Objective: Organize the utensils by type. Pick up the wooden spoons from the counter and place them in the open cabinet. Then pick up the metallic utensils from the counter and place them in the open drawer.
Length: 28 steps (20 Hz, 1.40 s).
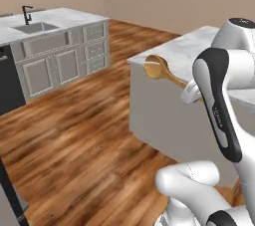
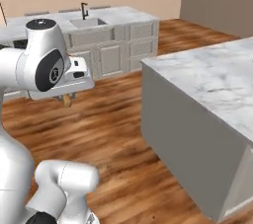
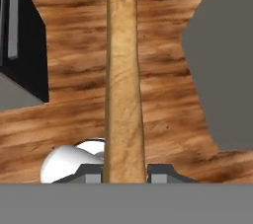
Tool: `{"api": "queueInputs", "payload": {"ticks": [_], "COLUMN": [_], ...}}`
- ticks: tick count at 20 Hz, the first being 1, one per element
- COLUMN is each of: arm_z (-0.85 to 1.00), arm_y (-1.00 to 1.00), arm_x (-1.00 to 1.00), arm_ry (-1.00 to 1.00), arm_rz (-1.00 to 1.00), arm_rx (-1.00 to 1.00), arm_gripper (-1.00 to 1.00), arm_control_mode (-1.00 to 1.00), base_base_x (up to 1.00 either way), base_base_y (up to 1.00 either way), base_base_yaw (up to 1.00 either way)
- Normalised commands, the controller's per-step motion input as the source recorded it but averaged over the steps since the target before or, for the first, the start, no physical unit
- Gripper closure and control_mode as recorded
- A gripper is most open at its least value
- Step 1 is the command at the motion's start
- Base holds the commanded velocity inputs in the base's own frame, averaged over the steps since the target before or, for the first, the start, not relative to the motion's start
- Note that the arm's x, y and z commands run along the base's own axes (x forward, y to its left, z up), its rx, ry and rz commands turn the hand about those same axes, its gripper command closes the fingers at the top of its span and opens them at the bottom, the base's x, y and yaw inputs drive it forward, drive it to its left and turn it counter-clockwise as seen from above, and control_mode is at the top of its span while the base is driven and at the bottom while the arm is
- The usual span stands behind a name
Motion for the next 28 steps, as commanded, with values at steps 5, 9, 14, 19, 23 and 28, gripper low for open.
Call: {"api": "queueInputs", "payload": {"ticks": [5,9,14,19,23,28], "arm_z": [0.00,0.00,0.00,0.00,0.00,0.00], "arm_y": [0.00,0.00,0.00,0.00,0.00,0.00], "arm_x": [0.00,0.00,0.00,0.00,0.00,0.00], "arm_ry": [0.00,0.00,0.00,0.00,0.00,0.00], "arm_rz": [0.00,0.00,0.00,0.00,0.00,0.00], "arm_rx": [0.00,0.00,0.00,0.00,0.00,0.00], "arm_gripper": [1.00,1.00,1.00,1.00,1.00,1.00], "arm_control_mode": [1.00,1.00,1.00,1.00,1.00,1.00], "base_base_x": [1.00,1.00,1.00,1.00,1.00,1.00], "base_base_y": [0.00,0.00,-0.17,-0.54,-0.48,-0.25], "base_base_yaw": [0.54,0.53,0.50,0.42,0.30,0.17]}}
